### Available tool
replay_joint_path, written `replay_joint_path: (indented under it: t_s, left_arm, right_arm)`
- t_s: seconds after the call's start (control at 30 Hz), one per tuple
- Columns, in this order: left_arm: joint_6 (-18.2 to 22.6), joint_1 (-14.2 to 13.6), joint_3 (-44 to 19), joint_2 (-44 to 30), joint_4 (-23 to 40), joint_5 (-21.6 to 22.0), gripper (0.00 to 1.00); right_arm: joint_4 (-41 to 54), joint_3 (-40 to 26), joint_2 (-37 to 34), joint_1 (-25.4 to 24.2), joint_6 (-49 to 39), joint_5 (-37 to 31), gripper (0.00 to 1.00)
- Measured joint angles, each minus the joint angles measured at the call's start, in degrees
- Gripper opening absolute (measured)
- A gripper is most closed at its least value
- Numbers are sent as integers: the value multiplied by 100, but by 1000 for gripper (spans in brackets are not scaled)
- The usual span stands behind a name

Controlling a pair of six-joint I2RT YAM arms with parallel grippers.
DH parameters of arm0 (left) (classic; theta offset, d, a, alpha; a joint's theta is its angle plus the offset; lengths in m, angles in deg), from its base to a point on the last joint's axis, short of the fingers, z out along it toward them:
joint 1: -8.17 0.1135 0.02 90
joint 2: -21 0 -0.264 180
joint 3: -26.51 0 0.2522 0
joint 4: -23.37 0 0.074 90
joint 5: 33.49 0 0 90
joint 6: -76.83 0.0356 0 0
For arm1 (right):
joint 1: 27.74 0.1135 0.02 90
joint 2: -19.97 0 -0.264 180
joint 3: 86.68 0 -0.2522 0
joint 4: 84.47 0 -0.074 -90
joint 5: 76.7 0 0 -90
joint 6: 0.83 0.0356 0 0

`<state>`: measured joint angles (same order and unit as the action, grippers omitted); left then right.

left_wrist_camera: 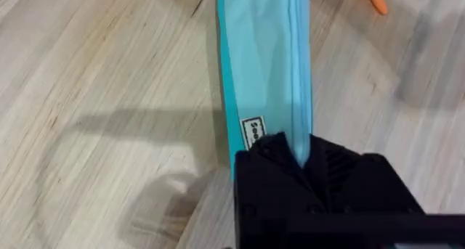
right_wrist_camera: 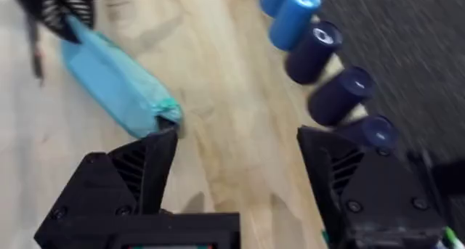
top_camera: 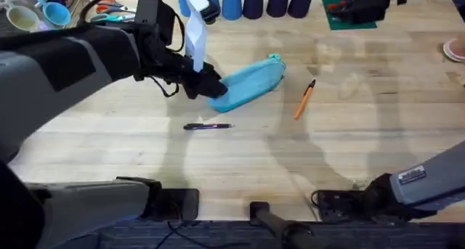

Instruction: Unzip the bag, pick up the pens from the table one at a time and place them inside, then zip the bag closed.

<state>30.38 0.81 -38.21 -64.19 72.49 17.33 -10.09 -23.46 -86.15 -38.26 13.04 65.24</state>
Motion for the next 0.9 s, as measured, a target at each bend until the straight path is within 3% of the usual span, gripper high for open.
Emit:
replay_joint_path:
  t_s: [0.43,0.9]
  left_arm:
    - [0,0,2,0,0,0,42]
    - [0,0,2,0,0,0,42]
  right_arm:
    - [1423,0,-976,0,-2346,310,995]
    - [1895,0,-1251,0,-3364,-155,996]
